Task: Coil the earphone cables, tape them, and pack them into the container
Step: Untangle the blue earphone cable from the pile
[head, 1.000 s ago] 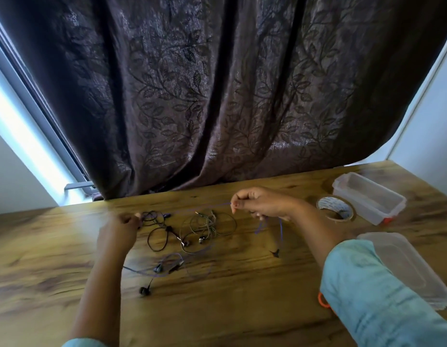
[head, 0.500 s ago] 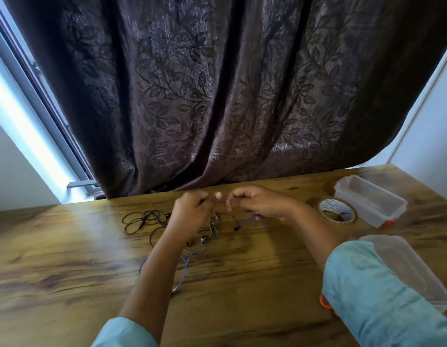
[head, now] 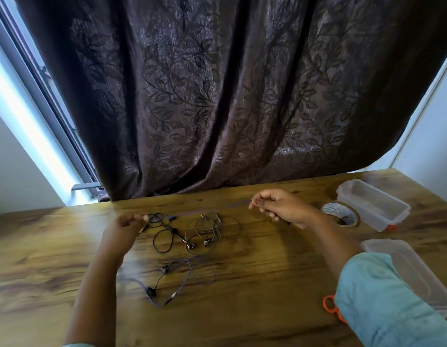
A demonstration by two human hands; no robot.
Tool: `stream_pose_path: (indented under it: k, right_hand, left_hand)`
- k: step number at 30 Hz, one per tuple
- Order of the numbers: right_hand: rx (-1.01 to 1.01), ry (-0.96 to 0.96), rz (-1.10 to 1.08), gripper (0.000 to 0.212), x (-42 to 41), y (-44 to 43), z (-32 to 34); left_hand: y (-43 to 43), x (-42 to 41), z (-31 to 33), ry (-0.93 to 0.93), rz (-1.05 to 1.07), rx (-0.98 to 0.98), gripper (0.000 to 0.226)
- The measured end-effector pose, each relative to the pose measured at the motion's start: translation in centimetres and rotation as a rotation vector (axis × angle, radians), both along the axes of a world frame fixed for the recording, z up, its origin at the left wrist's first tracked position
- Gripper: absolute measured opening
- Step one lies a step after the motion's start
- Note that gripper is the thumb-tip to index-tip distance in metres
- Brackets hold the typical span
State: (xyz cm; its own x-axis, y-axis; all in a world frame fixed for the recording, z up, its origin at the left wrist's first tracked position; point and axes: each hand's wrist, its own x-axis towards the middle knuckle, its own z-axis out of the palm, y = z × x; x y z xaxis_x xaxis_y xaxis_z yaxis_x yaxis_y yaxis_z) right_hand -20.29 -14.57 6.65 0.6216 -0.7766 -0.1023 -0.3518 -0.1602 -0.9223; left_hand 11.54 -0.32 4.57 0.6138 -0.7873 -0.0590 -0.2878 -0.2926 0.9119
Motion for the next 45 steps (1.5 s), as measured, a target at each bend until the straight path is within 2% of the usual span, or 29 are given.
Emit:
stream_pose_path:
  k: [3, 7, 9, 11, 12, 14, 16, 18, 19, 21, 22, 24, 25, 26, 28, 31, 33, 35, 37, 41, 45]
  right_hand:
    - [-0.013, -0.005, -0.018, 0.021, 0.2, 0.1, 0.1]
    - [-0.129, 0.024, -0.002, 0.018, 0.4, 0.1, 0.6]
    - [-0.216, 0.063, -0.003, 0.017, 0.6, 0.0, 0.6]
    - [-0.321, 0.05, -0.022, 0.022, 0.8, -0.1, 0.6]
    - [-0.361, 0.019, -0.038, 0.025, 1.0, -0.1, 0.6]
    - [-0.396, -0.039, -0.064, 0.029, 1.2, 0.3, 0.8]
    - [-0.324, -0.141, -0.031, 0.03, 1.3, 0.8, 1.0]
    - [-0.141, -0.293, 0.011, 0.031, 1.6, 1.7, 1.2]
    - [-0.059, -0.346, 0.013, 0.032, 1.7, 2.1, 1.3]
    - [0.087, -0.414, 0.019, 0.037, 1.9, 2.8, 1.5]
    - [0.149, -0.439, 0.037, 0.04, 2.0, 3.0, 1.6]
    - [0.227, -0.489, 0.072, 0.041, 1.9, 3.1, 2.0]
    - [0.251, -0.505, 0.072, 0.04, 1.7, 3.0, 2.1]
    - [0.255, -0.5, 0.063, 0.037, 1.5, 2.8, 2.1]
    - [0.214, -0.435, 0.041, 0.026, 1.1, 2.4, 1.9]
    - [0.166, -0.372, -0.01, 0.015, 0.4, 1.6, 1.6]
    - [0.093, -0.322, -0.064, 0.012, -0.2, 1.0, 1.5]
    - [0.02, -0.258, -0.109, 0.011, -0.2, 0.7, 1.3]
    - [-0.038, -0.22, -0.141, 0.012, 0.4, 0.9, 0.9]
    - [-0.179, -0.011, -0.101, 0.018, 2.6, 2.5, -1.3]
    - [-0.087, 0.029, 0.106, 0.025, 4.1, 4.6, -2.8]
  left_hand:
    - [0.2, -0.5, -0.3, 0.032, -0.148, 0.187, 0.014]
    - [0.8, -2.8, 1.8, -0.035, -0.676, 0.547, 0.005]
    - [0.8, -5.6, 2.9, -0.041, -0.939, 0.591, 0.009]
    - [0.4, -8.4, 3.2, -0.071, -1.102, 0.606, 0.018]
    - [0.0, -9.3, 2.9, -0.1, -1.12, 0.582, 0.021]
    - [-1.1, -10.4, 1.9, -0.187, -0.983, 0.417, 0.019]
    - [-2.2, -11.3, 1.5, -0.255, -0.673, 0.176, 0.03]
    - [-3.2, -12.1, 1.4, -0.317, -0.419, -0.106, 0.049]
    - [-3.7, -12.5, 1.4, -0.389, -0.39, -0.212, 0.056]
    - [-4.3, -13.5, 1.5, -0.49, -0.446, -0.289, 0.062]
    - [-4.6, -13.7, 1.4, -0.515, -0.488, -0.3, 0.059]
    - [-5.1, -13.9, 0.9, -0.52, -0.54, -0.333, 0.035]
    - [-5.1, -13.7, 0.9, -0.483, -0.56, -0.331, 0.017]
    - [-5.3, -13.4, 0.9, -0.406, -0.575, -0.309, 0.013]
    - [-5.2, -12.5, 0.8, -0.158, -0.597, -0.242, 0.026]
    - [-4.3, -11.5, 1.2, 0.511, -0.548, -0.199, 0.025]
    - [-3.4, -10.7, 1.9, 0.982, -0.519, -0.281, 0.016]
    - [-2.8, -10.5, 2.8, 1.276, -0.559, -0.417, 0.018]
    - [-2.7, -11.1, 4.0, 1.374, -0.542, -0.515, 0.018]
    - [-3.0, -13.3, 6.3, 1.323, -0.381, -0.641, 0.033]
    - [-4.1, -13.3, 6.9, 1.251, -0.293, -0.697, 0.028]
